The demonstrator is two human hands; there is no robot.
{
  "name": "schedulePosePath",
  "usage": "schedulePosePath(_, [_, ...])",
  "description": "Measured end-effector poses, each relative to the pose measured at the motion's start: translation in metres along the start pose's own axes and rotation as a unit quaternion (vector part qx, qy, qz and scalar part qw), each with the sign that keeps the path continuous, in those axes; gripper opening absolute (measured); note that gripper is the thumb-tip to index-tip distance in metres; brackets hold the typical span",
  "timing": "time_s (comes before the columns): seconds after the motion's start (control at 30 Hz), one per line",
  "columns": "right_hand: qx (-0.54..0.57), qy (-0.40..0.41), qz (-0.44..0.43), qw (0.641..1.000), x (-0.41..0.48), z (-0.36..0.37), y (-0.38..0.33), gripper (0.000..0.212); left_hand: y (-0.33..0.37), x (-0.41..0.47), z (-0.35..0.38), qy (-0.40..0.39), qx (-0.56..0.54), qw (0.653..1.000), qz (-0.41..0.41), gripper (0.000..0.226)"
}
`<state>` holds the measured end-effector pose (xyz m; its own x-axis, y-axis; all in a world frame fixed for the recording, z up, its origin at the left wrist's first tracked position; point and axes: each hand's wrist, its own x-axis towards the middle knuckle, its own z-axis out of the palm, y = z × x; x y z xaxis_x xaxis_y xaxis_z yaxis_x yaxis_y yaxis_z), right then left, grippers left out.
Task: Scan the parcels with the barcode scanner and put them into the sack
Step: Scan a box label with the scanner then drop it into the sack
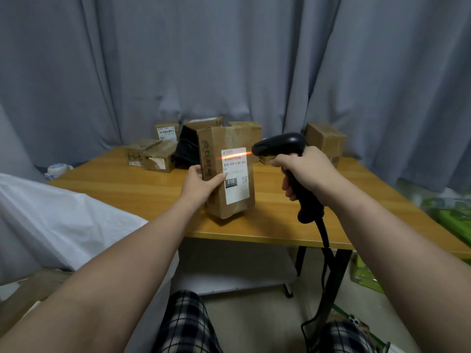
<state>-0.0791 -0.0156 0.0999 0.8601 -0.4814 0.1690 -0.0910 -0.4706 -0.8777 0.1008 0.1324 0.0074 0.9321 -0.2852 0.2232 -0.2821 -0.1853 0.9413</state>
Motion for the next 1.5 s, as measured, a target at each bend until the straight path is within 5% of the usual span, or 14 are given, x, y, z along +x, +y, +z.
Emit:
schedulePosePath(0.47, [0.036, -0.051, -0.009, 0.998, -0.017, 0.03, -0.013, 0.027, 0.004, -0.039, -0.041, 0.038, -0.034, 0.998, -0.037, 0.072])
schedulePosePath(0.7, [0.11, -0.168, -0.019, 0.979, -0.015, 0.118, -0.021, 0.027, -0.018, -0.086, -0.118, 0.131, -0.091, 0.985, -0.06, 0.057])
schedulePosePath(0.97, [0.147, -0.272, -0.019, 0.951, -0.012, 0.227, -0.037, 0.029, -0.049, -0.113, -0.225, 0.268, -0.023, 0.955, -0.126, 0.047])
schedulePosePath(1.3, [0.111, -0.303, 0.034, 0.946, -0.021, 0.289, -0.004, 0.022, -0.102, -0.131, -0.256, 0.065, 0.279, 0.925, -0.251, 0.059])
schedulePosePath(1.43, [0.11, -0.286, 0.051, 0.951, -0.024, 0.285, 0.009, 0.022, -0.119, -0.129, -0.245, -0.107, 0.465, 0.837, -0.27, 0.075])
schedulePosePath(1.5, [0.115, -0.277, 0.055, 0.952, -0.024, 0.281, 0.014, 0.02, -0.125, -0.13, -0.238, -0.129, 0.524, 0.81, -0.229, 0.072])
